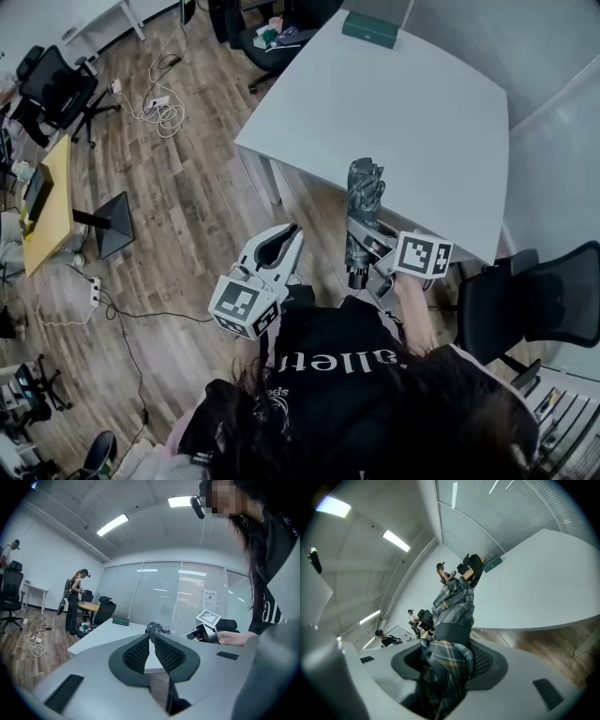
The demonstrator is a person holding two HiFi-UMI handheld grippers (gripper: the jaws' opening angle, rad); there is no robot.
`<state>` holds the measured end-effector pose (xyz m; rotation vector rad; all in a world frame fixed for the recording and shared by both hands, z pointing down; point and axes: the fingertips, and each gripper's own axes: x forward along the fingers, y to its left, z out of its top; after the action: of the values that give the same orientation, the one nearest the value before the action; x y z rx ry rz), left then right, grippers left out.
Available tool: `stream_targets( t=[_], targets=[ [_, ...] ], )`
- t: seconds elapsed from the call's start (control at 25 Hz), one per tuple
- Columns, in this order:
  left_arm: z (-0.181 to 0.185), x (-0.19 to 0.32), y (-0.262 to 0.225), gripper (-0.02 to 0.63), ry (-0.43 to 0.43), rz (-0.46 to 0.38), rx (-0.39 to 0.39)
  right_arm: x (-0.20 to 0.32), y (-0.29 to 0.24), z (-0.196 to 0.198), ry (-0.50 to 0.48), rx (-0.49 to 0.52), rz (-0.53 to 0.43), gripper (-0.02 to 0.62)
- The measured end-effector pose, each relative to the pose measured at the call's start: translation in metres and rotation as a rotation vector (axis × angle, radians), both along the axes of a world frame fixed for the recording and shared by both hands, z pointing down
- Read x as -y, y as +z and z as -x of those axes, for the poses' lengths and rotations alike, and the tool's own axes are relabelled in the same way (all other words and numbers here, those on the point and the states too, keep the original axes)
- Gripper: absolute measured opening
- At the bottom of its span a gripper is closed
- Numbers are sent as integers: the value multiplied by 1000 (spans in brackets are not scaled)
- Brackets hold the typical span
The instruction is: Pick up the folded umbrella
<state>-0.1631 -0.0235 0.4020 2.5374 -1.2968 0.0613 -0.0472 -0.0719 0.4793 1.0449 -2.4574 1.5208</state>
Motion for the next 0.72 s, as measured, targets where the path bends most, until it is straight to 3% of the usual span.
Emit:
stream_targets(
  t=[0.2,0.4,0.72],
  targets=[
    [-43,-14,3,54,2,15,9,-21,5,-37,-19,6,17,230],
    [-96,-45,13,54,61,52,33,-50,19,-77,-2,8,48,230],
    [-142,-76,18,52,88,58,53,-90,26,-118,3,24,54,230]
  ],
)
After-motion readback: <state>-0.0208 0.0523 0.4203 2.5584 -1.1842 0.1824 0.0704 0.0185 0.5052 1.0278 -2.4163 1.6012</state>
